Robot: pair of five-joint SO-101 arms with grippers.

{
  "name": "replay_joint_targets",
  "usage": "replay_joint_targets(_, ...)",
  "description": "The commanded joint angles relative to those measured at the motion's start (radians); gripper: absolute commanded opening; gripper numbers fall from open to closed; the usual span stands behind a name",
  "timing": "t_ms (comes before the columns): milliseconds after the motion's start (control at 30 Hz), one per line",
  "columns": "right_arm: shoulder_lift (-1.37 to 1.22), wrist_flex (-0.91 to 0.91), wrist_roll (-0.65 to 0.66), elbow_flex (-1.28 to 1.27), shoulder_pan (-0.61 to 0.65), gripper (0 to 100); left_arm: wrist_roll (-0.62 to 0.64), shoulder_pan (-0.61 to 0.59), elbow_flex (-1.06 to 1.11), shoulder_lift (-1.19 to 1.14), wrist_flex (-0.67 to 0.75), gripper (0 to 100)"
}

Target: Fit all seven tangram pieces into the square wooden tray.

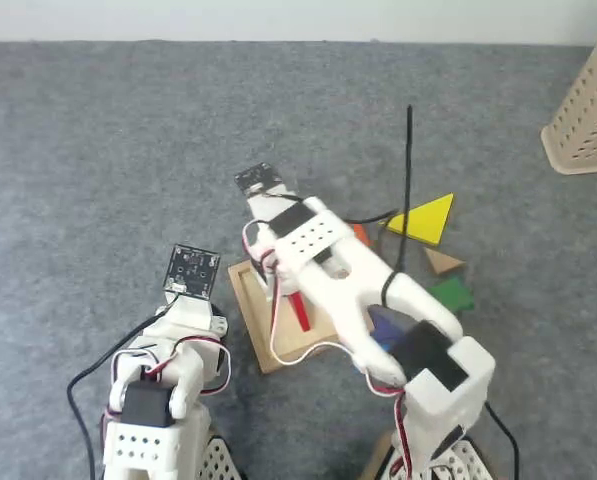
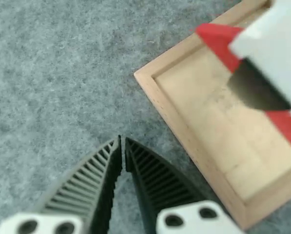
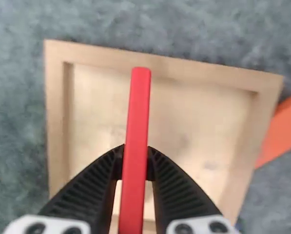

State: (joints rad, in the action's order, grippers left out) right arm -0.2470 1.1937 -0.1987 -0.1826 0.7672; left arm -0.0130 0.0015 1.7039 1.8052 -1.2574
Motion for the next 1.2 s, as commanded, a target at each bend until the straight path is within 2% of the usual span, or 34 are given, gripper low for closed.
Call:
replay_joint_targets(0,0.012,-0.019,-0.041,0.063,0.047,0.9,0.008,-0.006,-0.019,0.021,-0.006,1)
replay_joint_targets(200,0.004,-0.018,-0.040,0.063,0.116,1.4,0.008,-0.006,-0.019,0.021,-0.006,1)
replay_joint_targets(400,0.001,-0.004,-0.037,0.058,0.117,19.1,0.008,-0.006,-0.019,0.021,-0.006,1)
replay_joint_targets(467,0.007,0.021,-0.037,0.060,0.110,22.1,0.008,-0.006,-0.019,0.021,-0.006,1)
replay_joint_targets(767,0.010,0.031,-0.037,0.060,-0.068,20.2,0.008,-0.006,-0.019,0.021,-0.006,1)
replay_joint_targets(1167,-0.002,0.042,0.005,0.057,0.007,20.2,0.008,-0.006,-0.019,0.021,-0.006,1)
